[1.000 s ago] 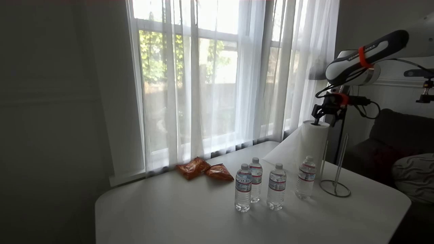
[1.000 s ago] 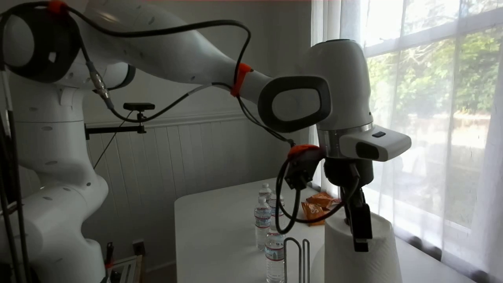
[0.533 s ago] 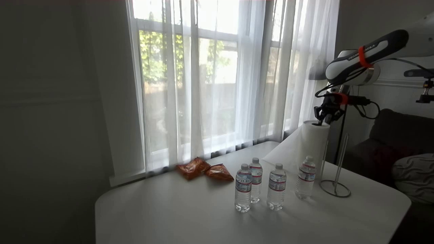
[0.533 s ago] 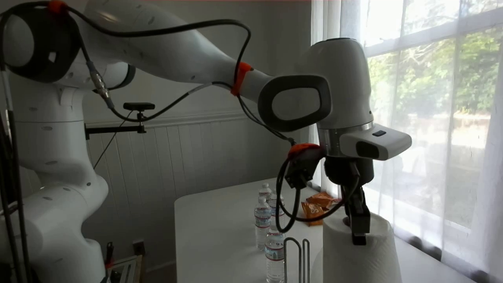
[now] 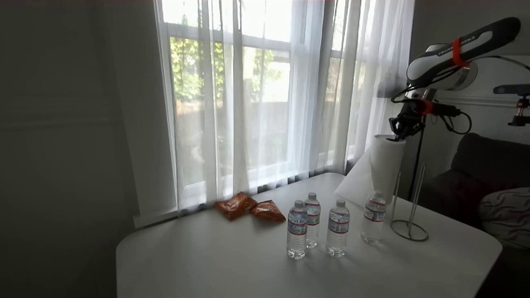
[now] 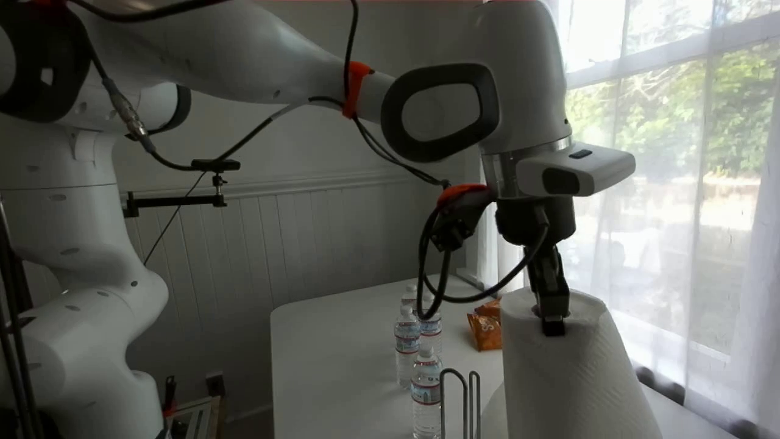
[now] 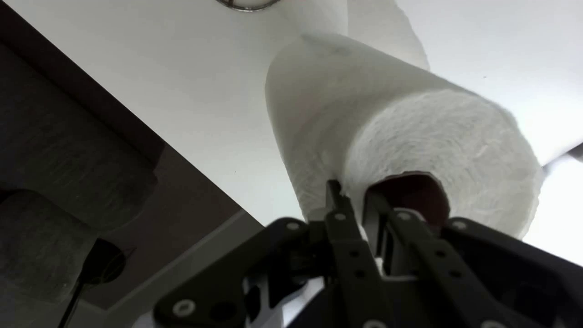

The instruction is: Put the paper towel roll on the silver stand.

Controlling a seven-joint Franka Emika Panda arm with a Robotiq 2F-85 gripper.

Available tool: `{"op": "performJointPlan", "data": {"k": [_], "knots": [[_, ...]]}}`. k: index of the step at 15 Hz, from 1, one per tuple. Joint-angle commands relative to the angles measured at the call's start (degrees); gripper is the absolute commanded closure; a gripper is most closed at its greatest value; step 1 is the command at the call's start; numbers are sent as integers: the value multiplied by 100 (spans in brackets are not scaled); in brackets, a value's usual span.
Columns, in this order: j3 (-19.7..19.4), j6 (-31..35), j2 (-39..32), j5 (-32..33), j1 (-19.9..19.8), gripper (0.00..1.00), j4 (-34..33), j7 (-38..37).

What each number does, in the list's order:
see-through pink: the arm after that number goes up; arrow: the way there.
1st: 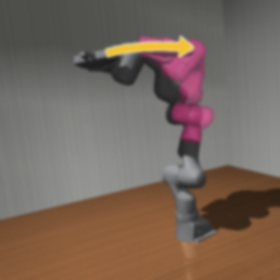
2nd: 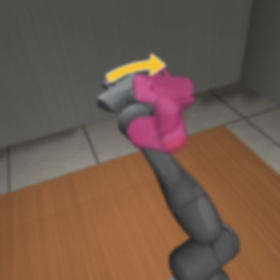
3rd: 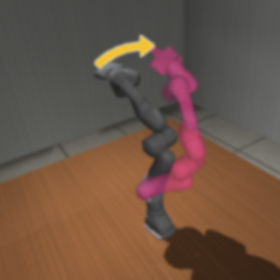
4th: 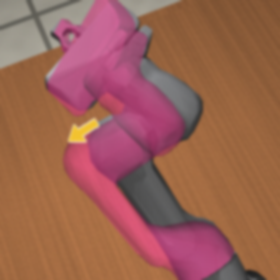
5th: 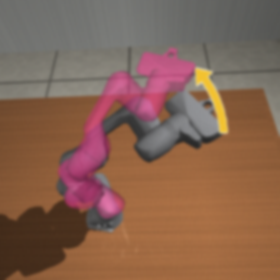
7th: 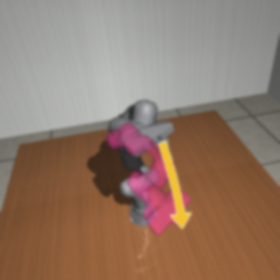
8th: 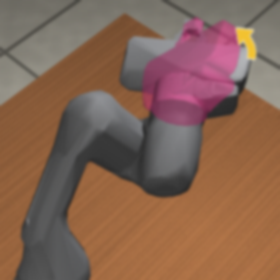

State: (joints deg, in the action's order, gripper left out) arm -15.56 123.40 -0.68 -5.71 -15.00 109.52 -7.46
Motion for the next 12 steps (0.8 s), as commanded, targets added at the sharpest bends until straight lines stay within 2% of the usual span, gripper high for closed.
{"op": "performJointPlan", "data": {"k": [1,7,12], "knots": [[-36,-645,582,-45,-51,97,-204,267],[-146,-1929,1115,178,-98,97,-952,693],[-316,-2494,1130,215,-118,97,-1802,1017]]}}
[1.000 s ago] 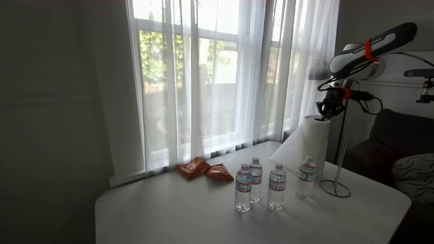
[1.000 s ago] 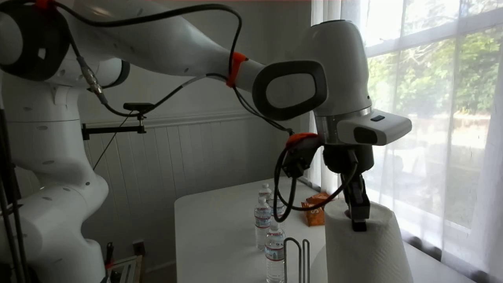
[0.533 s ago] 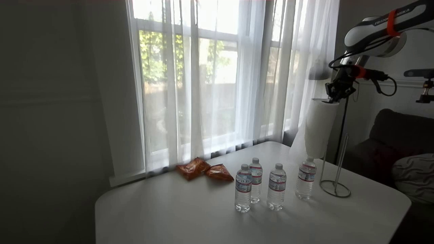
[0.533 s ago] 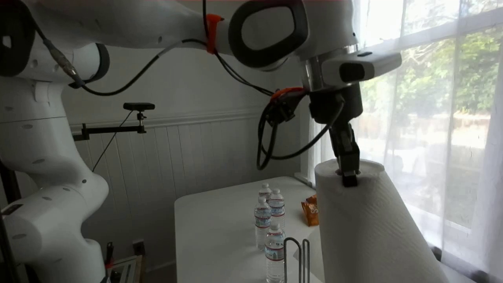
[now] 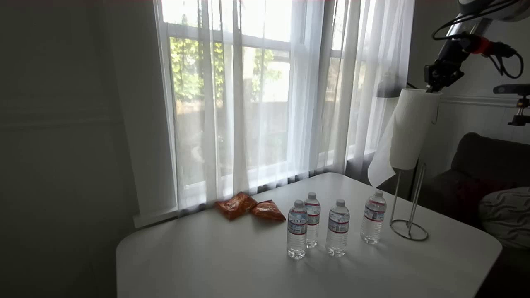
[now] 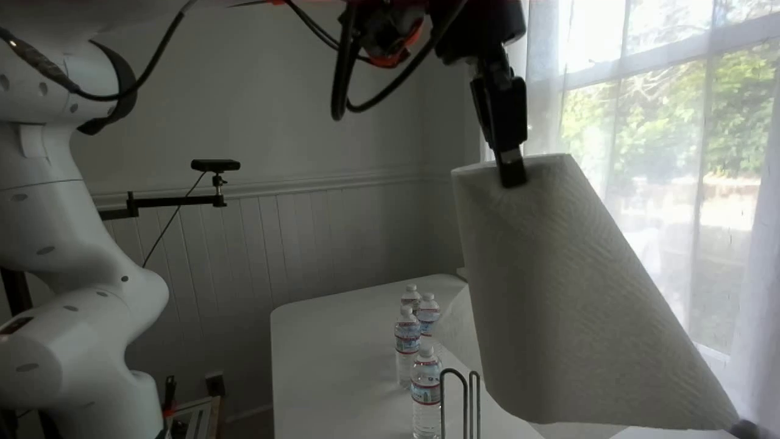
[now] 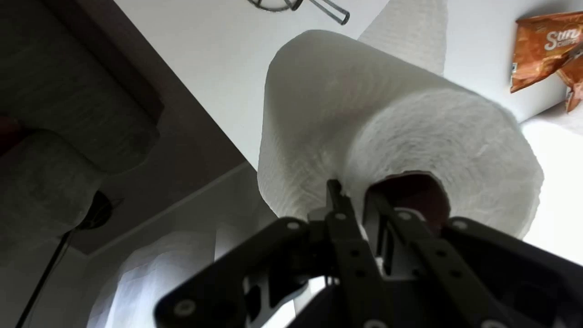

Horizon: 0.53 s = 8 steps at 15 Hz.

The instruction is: Put the paper towel roll on the silver stand.

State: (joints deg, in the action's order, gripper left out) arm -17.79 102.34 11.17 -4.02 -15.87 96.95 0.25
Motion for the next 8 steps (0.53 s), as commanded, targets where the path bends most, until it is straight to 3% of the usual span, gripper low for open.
{"op": "performJointPlan", "data": {"k": [1,8], "knots": [[-136,-503,-74,-17,-25,97,-695,316],[-246,-1662,-119,-62,-5,97,-1493,549]]}}
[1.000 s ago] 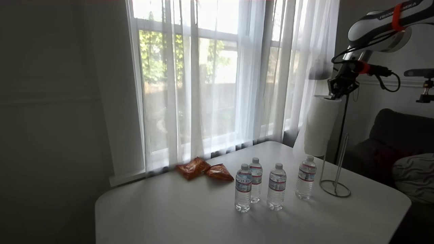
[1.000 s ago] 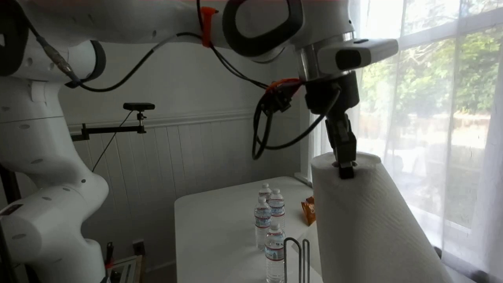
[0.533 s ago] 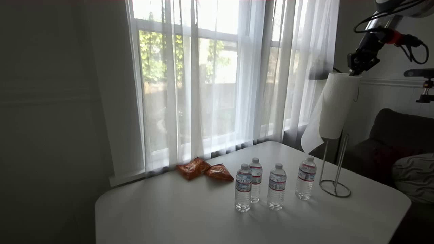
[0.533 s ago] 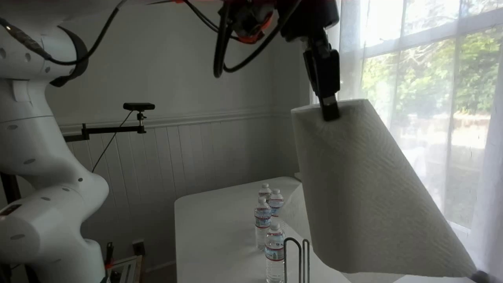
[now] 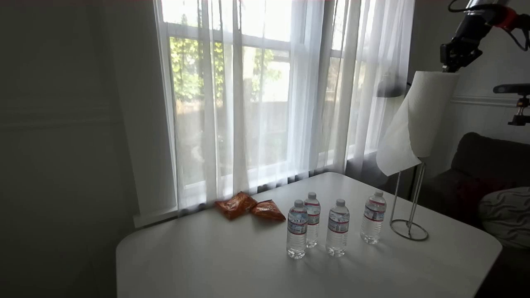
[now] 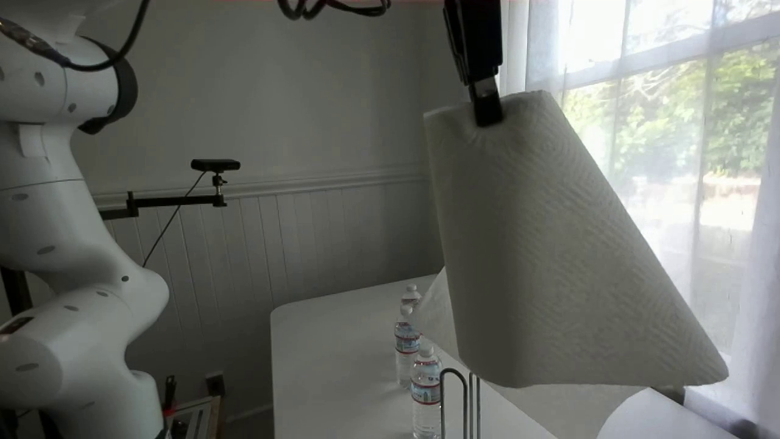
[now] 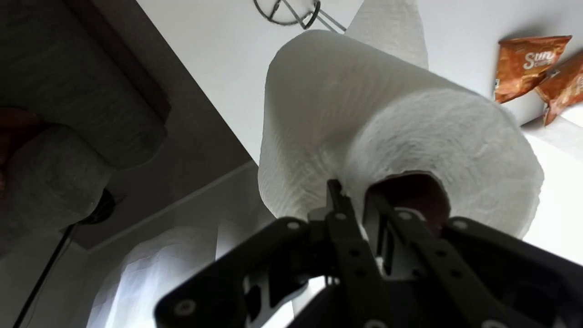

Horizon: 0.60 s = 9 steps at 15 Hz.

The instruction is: Put the paper towel roll on the silver stand.

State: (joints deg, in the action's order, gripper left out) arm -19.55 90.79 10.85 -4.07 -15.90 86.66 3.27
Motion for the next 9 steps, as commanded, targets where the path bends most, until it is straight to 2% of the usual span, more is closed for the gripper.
{"op": "performJointPlan", "data": {"k": [1,3,9], "knots": [[-67,-619,-72,-23,1,97,-491,308],[-70,-771,-57,45,-10,97,-470,406],[-447,-1250,-193,-34,-146,97,-770,1016]]}}
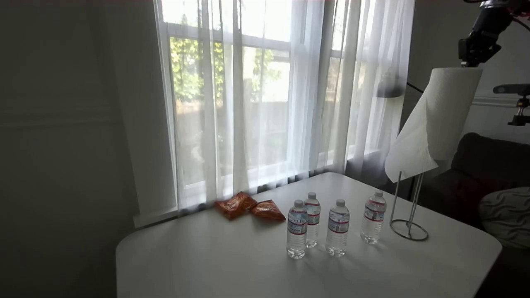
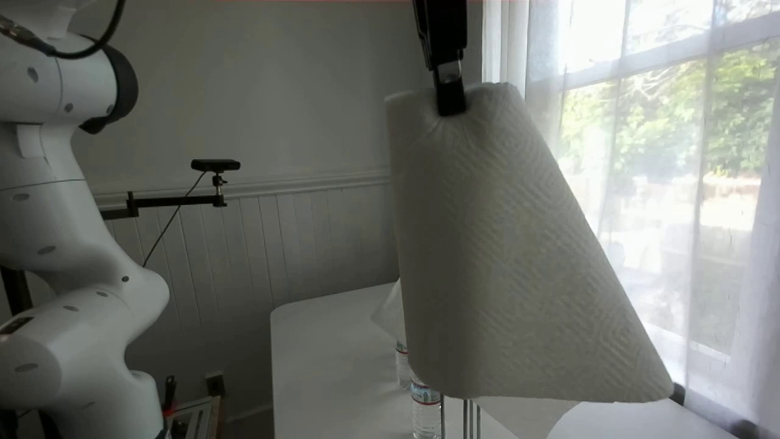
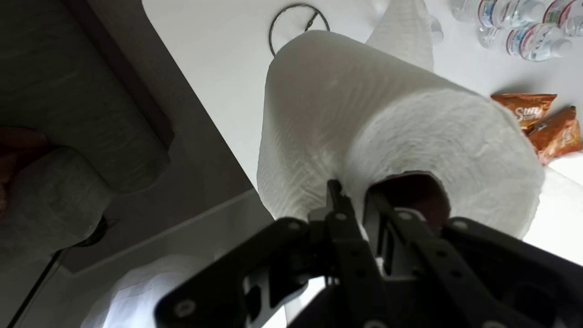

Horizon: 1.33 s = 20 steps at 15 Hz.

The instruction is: Put the paper towel roll on the silver stand.

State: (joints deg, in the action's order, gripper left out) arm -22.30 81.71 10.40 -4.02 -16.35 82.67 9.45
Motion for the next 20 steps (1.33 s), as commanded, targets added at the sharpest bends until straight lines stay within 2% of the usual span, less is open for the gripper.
{"op": "performJointPlan", "data": {"k": [1,5,13,14,20], "knots": [[-259,-316,-161,-176,-122,97,-383,474],[-467,-192,-164,-382,-185,97,-415,717],[-815,-618,-316,-647,-261,97,-798,1260],[-650,-381,-165,-464,-227,87,-489,979],[-709,-424,-259,-482,-268,87,-587,1133]]}}
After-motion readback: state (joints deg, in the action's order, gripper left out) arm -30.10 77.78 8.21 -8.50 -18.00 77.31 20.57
